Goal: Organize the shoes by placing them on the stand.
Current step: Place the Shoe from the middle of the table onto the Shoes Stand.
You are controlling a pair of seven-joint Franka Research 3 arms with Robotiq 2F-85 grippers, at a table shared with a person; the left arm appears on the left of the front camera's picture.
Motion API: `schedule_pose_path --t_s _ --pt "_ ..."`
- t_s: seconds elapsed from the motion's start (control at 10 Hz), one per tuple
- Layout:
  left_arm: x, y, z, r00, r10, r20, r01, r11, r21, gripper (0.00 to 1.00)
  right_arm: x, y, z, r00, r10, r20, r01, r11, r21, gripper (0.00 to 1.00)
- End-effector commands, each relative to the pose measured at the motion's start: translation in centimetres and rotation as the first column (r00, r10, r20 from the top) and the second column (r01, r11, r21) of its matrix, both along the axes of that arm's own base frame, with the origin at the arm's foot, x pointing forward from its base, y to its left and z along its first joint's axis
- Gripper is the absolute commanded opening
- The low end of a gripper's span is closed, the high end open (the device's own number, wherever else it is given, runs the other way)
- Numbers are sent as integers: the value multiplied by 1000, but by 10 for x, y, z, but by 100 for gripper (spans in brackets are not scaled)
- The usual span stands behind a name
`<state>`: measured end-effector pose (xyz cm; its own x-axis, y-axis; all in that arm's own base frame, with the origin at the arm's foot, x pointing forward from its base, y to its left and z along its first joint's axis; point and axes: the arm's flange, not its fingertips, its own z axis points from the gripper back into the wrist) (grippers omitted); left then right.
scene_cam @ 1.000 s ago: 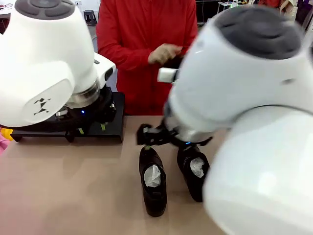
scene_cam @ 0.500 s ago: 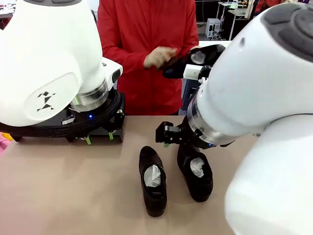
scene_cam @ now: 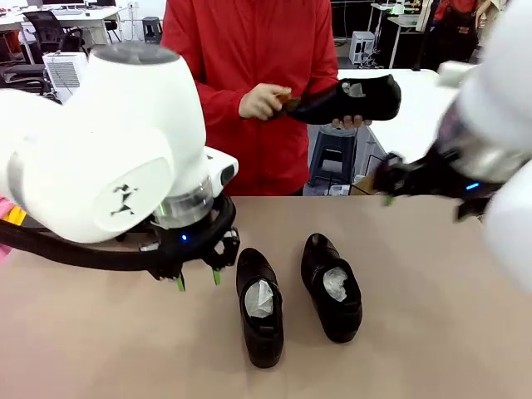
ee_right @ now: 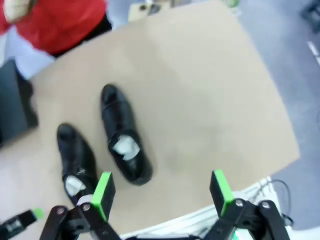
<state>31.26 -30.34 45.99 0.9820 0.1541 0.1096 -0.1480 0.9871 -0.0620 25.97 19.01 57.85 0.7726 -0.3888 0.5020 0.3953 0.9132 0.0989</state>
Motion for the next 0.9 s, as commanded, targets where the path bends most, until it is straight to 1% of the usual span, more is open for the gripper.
schedule_pose_path --t_s 0.0,0.1,0.2,0.3,0.5,0.7,0.8 --pt "10 -2 -16 998 -51 -30 49 997 -54 57 -4 -33 4 994 -111 13 111 994 25 100" --pt "14 -9 -22 997 -78 -16 77 995 -59 57 -4 -44 1 989 -146 8 146 988 47 100" --pt "15 -19 -27 995 -98 6 99 993 -66 57 1 -50 -2 977 -213 -5 212 975 69 100" --pt "16 -32 -36 991 -127 37 129 989 -66 57 -2 -43 12 993 -122 9 122 992 29 100" --pt "19 -47 -54 987 -158 38 160 986 -56 57 -2 -43 12 993 -122 9 122 992 29 100" --pt "22 -54 -67 989 -146 26 146 989 -17 57 -2 -43 12 993 -122 9 122 992 29 100" --pt "25 -57 -74 990 -138 37 138 990 2 57 -2 -43 12 993 -122 9 122 992 29 100"
